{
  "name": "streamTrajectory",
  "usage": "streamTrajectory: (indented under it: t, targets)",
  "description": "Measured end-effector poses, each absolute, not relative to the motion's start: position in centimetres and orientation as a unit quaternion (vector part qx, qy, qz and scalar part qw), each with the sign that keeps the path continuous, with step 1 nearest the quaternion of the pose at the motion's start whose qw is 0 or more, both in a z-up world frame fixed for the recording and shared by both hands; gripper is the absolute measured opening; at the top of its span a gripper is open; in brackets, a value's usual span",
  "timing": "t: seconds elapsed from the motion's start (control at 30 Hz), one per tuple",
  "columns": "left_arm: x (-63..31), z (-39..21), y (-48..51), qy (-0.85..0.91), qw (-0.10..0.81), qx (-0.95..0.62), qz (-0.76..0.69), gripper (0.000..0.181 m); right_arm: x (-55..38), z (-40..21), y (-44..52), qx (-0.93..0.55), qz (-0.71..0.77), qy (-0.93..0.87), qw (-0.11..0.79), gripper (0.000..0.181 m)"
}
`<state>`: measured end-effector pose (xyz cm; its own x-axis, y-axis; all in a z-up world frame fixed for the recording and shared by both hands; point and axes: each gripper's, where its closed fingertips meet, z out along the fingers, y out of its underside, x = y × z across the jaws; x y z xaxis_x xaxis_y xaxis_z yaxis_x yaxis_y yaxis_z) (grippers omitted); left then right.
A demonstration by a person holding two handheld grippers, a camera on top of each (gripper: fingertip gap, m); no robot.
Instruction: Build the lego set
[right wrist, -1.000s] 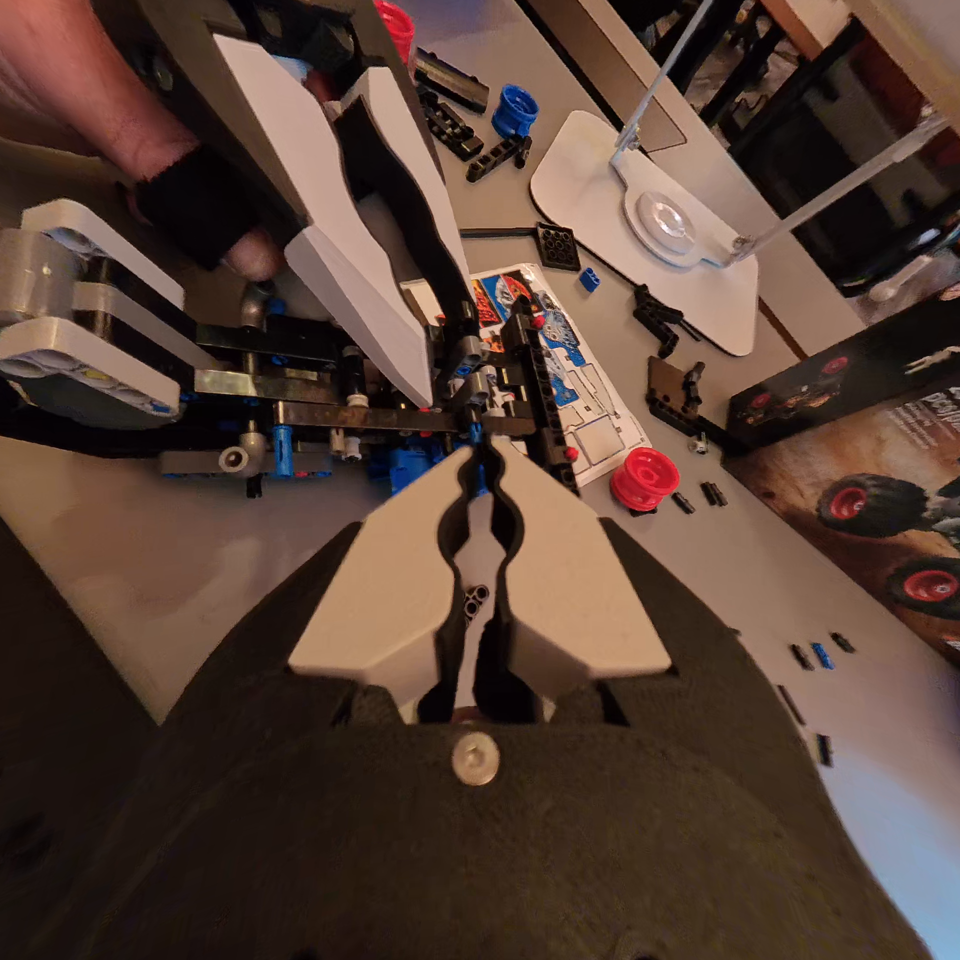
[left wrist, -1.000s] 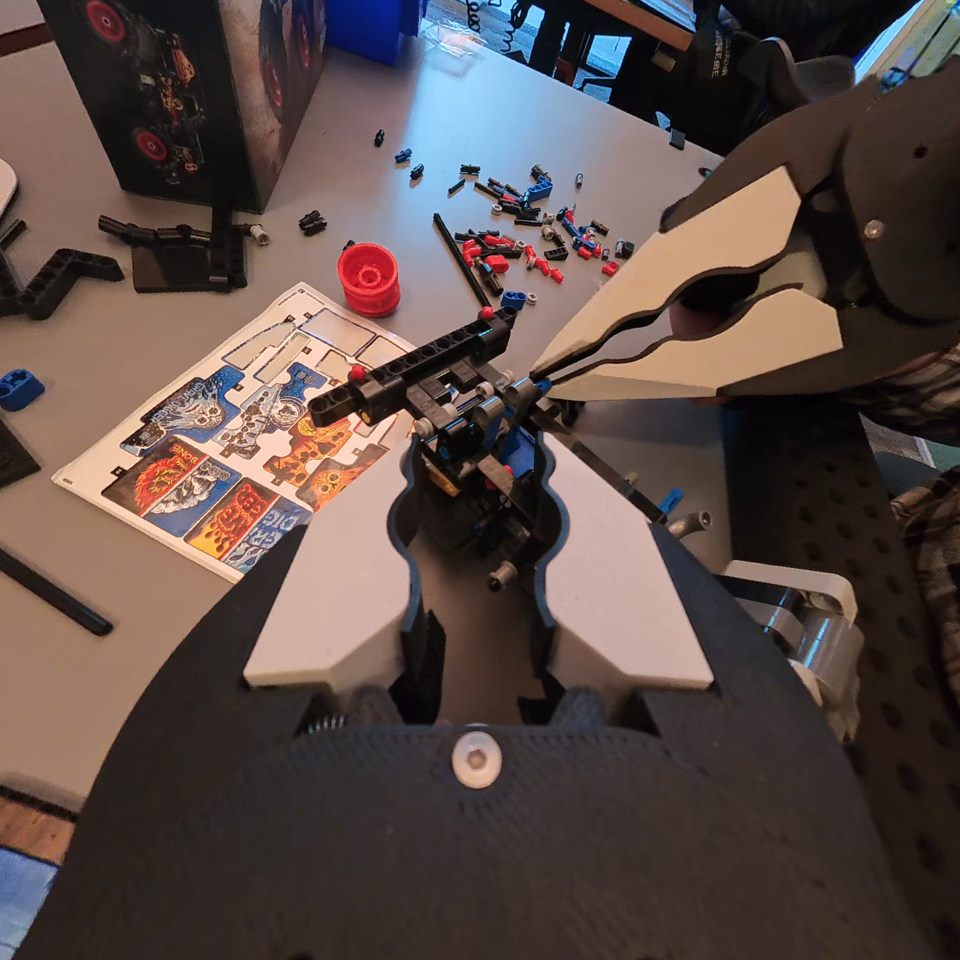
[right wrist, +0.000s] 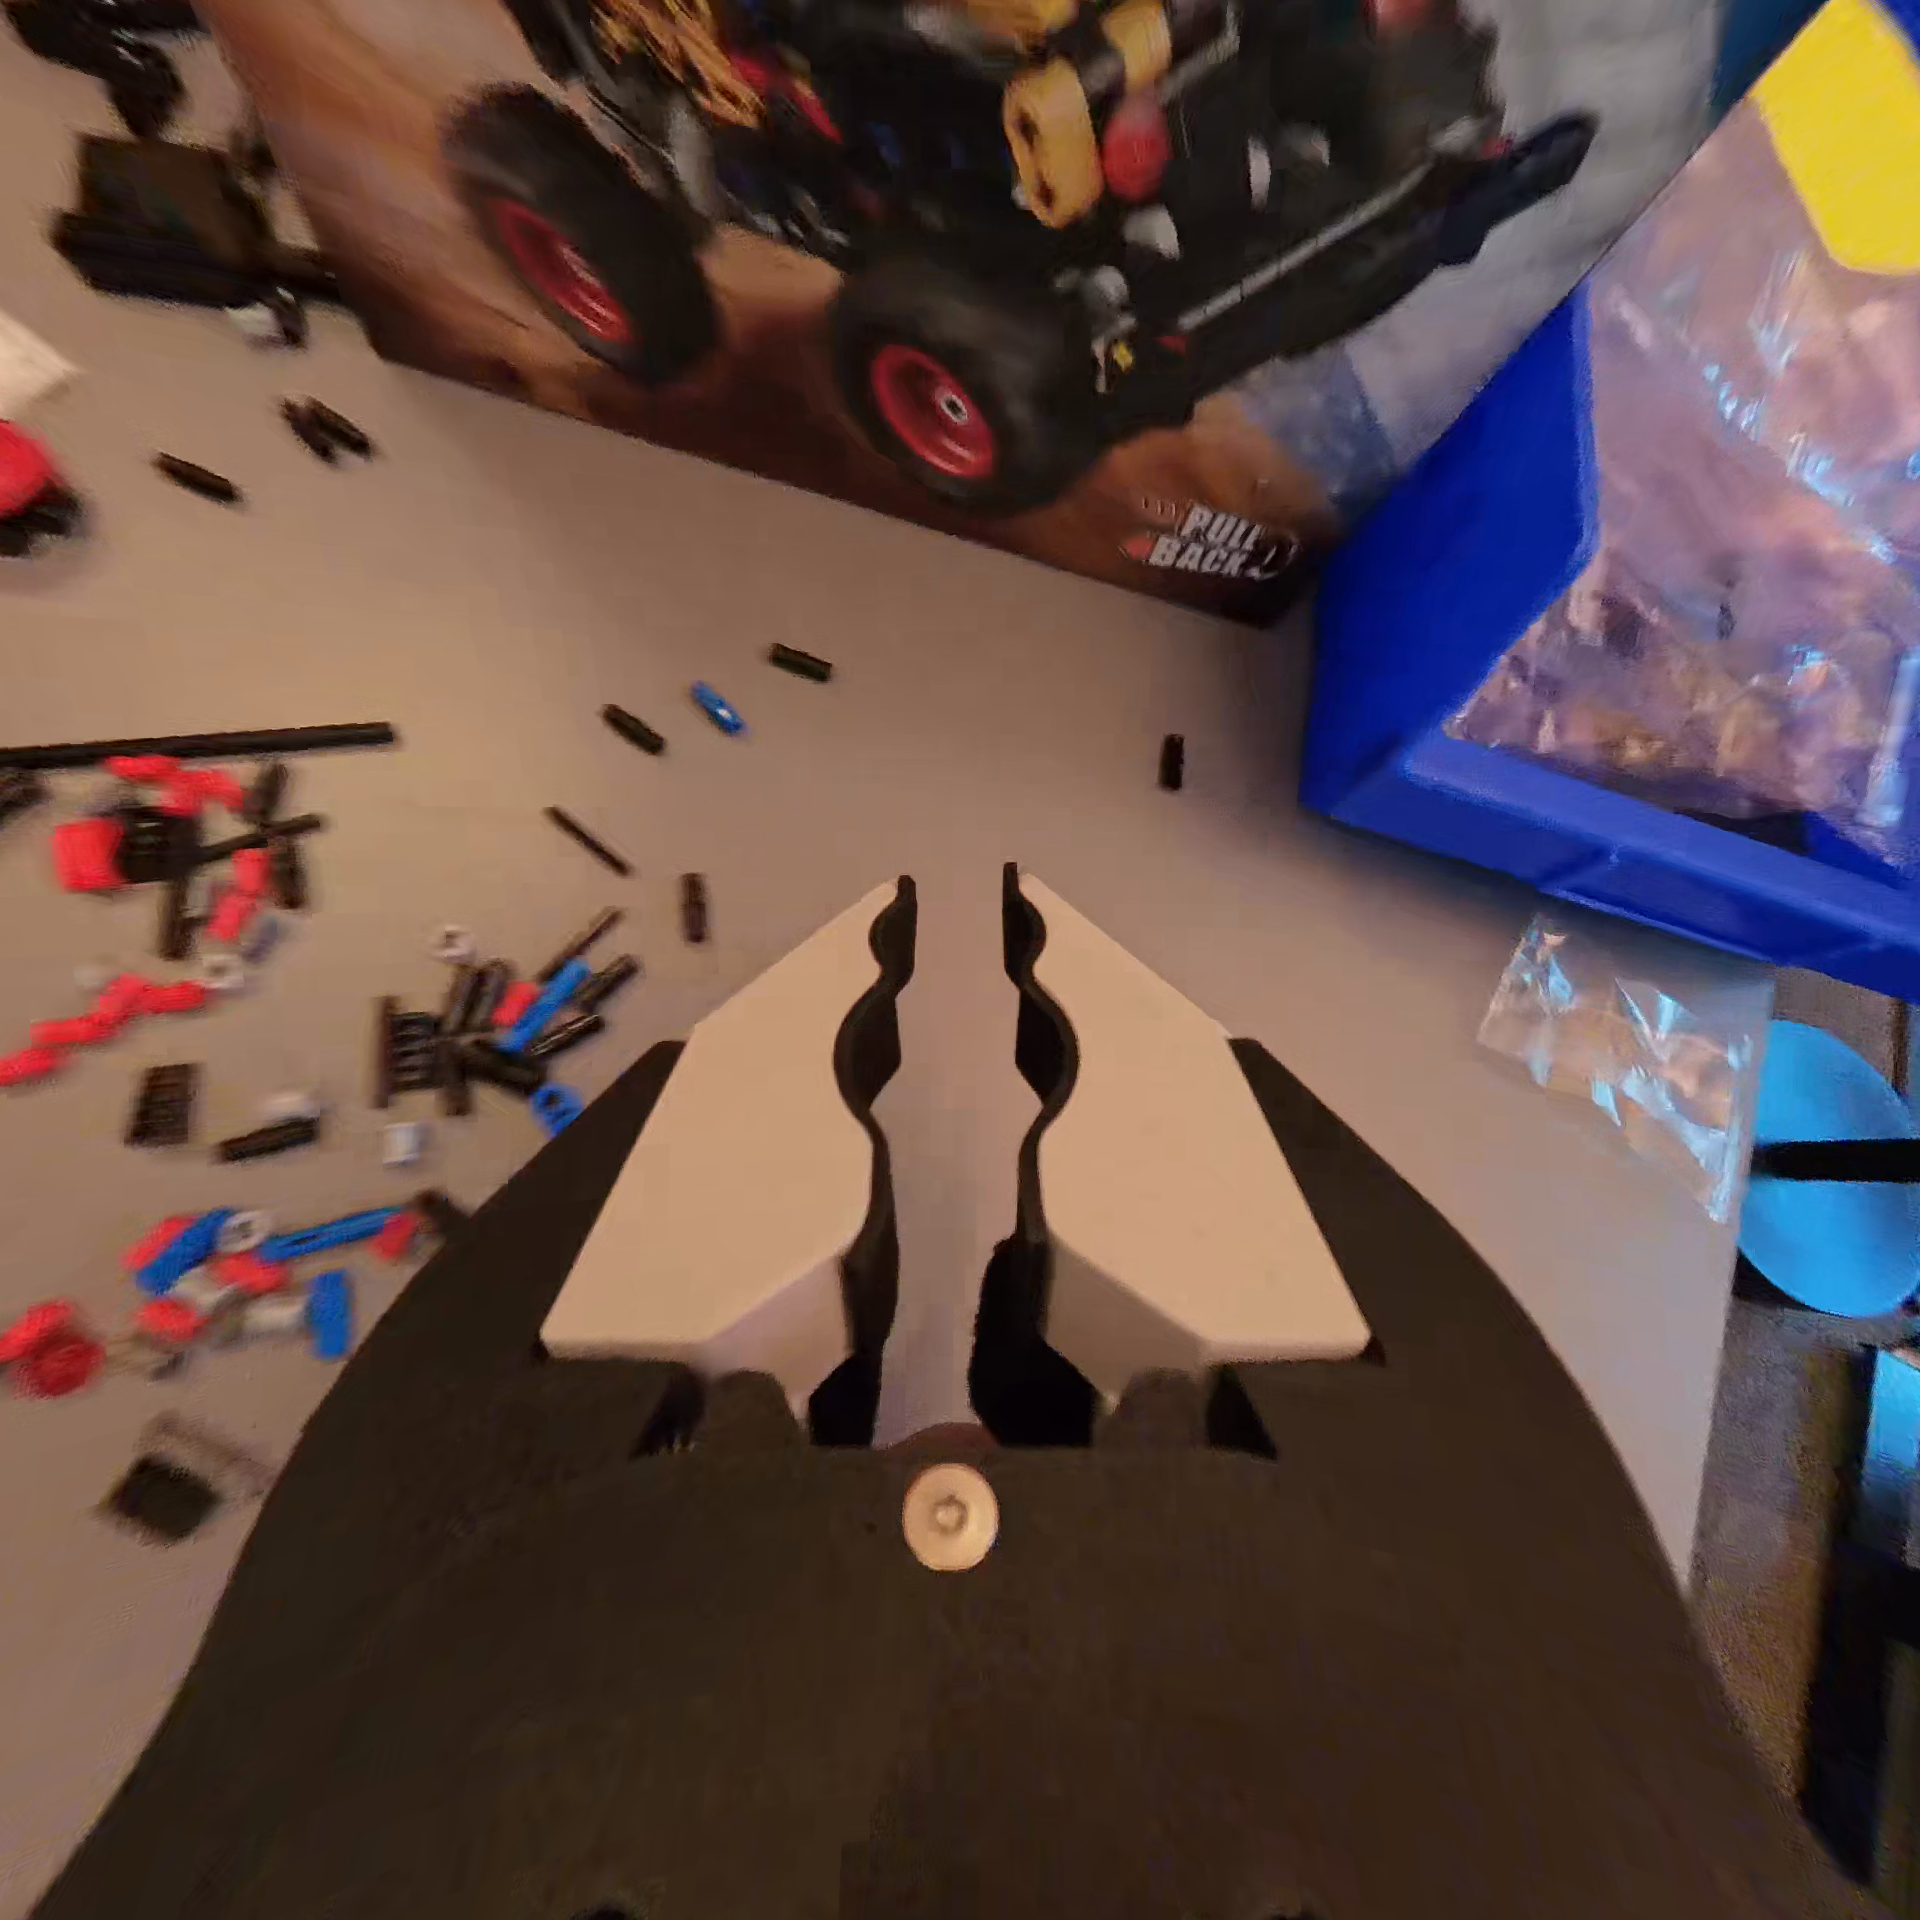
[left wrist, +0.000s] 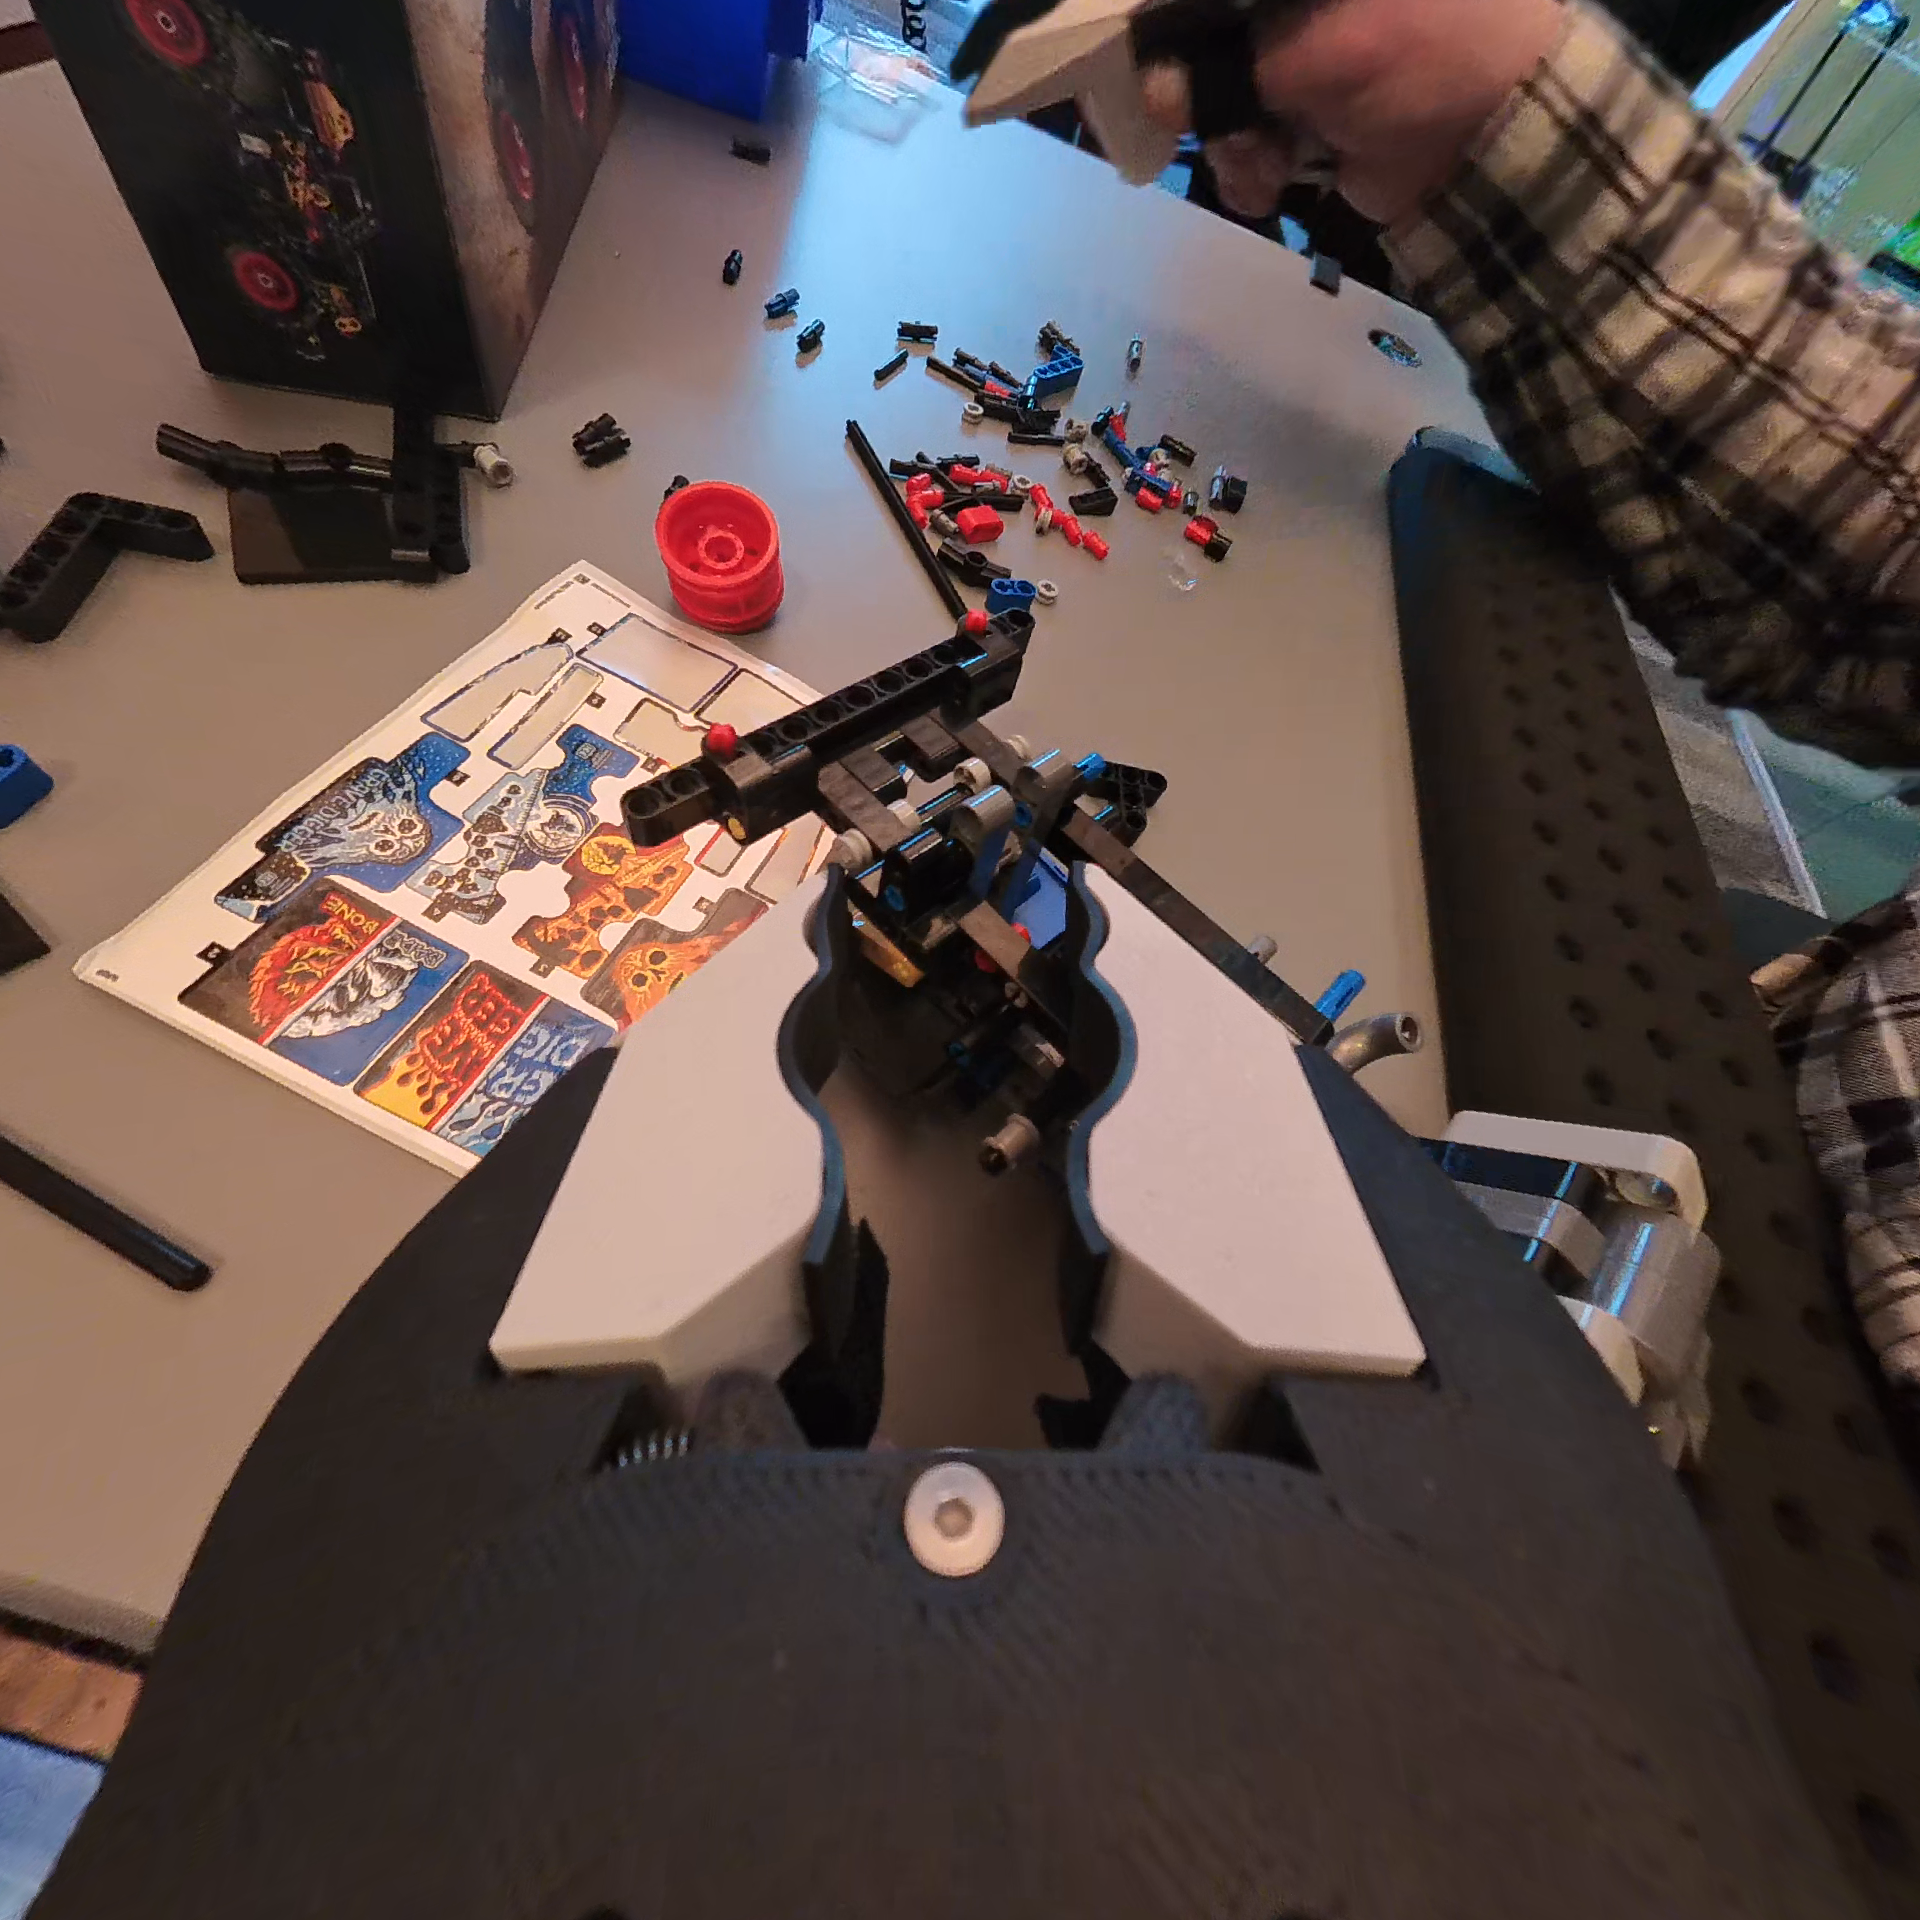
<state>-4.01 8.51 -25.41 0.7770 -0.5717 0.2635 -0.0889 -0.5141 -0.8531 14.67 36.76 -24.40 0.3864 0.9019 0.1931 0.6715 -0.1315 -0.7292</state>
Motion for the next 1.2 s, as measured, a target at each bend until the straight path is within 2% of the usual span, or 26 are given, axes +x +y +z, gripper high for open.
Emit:
streamTrajectory:
  t: [0.3, 0.37, 0.5, 0.83, 1.0, 1.2]
  targets:
    - [-4.0, -25.4, 8.5, 0.199, 0.449, -0.828, -0.271, 0.04, 11.8, -29.3, 44.1, -0.77, 0.157, -0.506, 0.356, 0.017]
    - [-4.0, -25.4, 8.5, 0.2, 0.449, -0.828, -0.271, 0.04, 11.5, -29.4, 44.8, -0.779, 0.165, -0.488, 0.358, 0.017]
    - [-4.0, -25.4, 8.5, 0.201, 0.449, -0.827, -0.272, 0.04, 11.5, -29.5, 45.3, -0.785, 0.169, -0.48, 0.353, 0.002]
    - [-4.0, -25.4, 8.5, 0.202, 0.449, -0.827, -0.271, 0.04, 11.8, -28.6, 44.7, -0.772, 0.182, -0.487, 0.367, 0.002]
    - [-4.1, -25.4, 8.5, 0.201, 0.449, -0.827, -0.27, 0.041, 11.0, -27.1, 41.9, -0.746, 0.225, -0.514, 0.359, 0.002]
    - [-4.7, -25.0, 8.5, 0.206, 0.46, -0.825, -0.255, 0.063, 7.8, -20.8, 30.2, -0.66, 0.311, -0.585, 0.355, 0.002]
